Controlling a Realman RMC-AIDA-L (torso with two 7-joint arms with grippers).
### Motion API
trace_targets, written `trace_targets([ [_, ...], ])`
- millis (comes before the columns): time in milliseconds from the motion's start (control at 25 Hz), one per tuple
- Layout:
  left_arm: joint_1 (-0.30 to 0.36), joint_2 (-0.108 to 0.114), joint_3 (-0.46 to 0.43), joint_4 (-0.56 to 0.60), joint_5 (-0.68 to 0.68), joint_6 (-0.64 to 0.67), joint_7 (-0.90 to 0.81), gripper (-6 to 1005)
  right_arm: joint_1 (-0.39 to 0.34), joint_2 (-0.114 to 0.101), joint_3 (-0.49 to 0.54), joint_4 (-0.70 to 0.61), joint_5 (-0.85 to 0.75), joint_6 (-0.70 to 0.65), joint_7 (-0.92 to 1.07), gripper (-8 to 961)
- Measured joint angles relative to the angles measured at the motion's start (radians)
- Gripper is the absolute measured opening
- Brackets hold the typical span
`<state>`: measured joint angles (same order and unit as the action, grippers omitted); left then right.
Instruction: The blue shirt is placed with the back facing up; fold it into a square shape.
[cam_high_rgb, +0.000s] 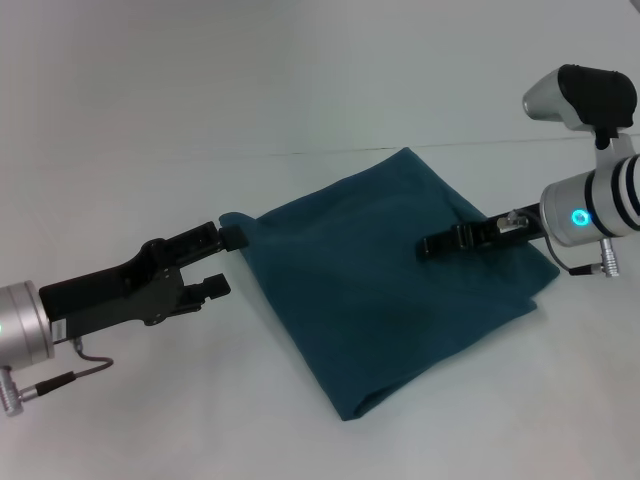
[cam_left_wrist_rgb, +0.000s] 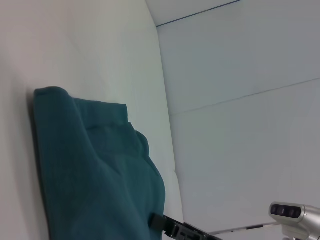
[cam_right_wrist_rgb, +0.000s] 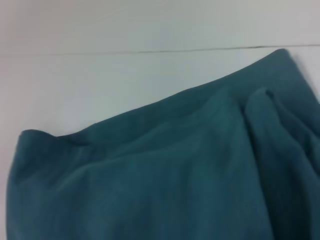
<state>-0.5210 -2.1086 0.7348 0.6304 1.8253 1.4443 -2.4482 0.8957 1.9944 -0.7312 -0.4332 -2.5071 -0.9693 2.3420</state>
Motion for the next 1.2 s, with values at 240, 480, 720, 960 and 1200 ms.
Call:
trace_targets([
  [240,-0.001,-0.001,0.0,-0.002,0.0,-0.001,0.0,948,0.006,0.019,-0.032,0.007,-0.002,0.038,-0.002,802],
  [480,-0.001,-0.001,-0.004,-0.002,0.0,-0.001,0.0,949,0.006,0.027,-0.042,0.007,0.008,0.034,0.001,800],
  [720,-0.001,-0.002,-0.009,-0.002,0.0,-0.001,0.0,948,-0.004,0.025,-0.03,-0.008,0.025,0.017,0.021,799],
  [960,-0.001,-0.004,-0.009,-0.001,0.0,-0.001,0.0,949,-0.01,0.021,-0.031,-0.022,0.047,0.007,0.02,645],
  [1200,-0.001,-0.004,-0.011,-0.001,0.0,-0.001,0.0,949,-0.012,0.02,-0.038,-0.026,0.046,0.006,0.02,415],
])
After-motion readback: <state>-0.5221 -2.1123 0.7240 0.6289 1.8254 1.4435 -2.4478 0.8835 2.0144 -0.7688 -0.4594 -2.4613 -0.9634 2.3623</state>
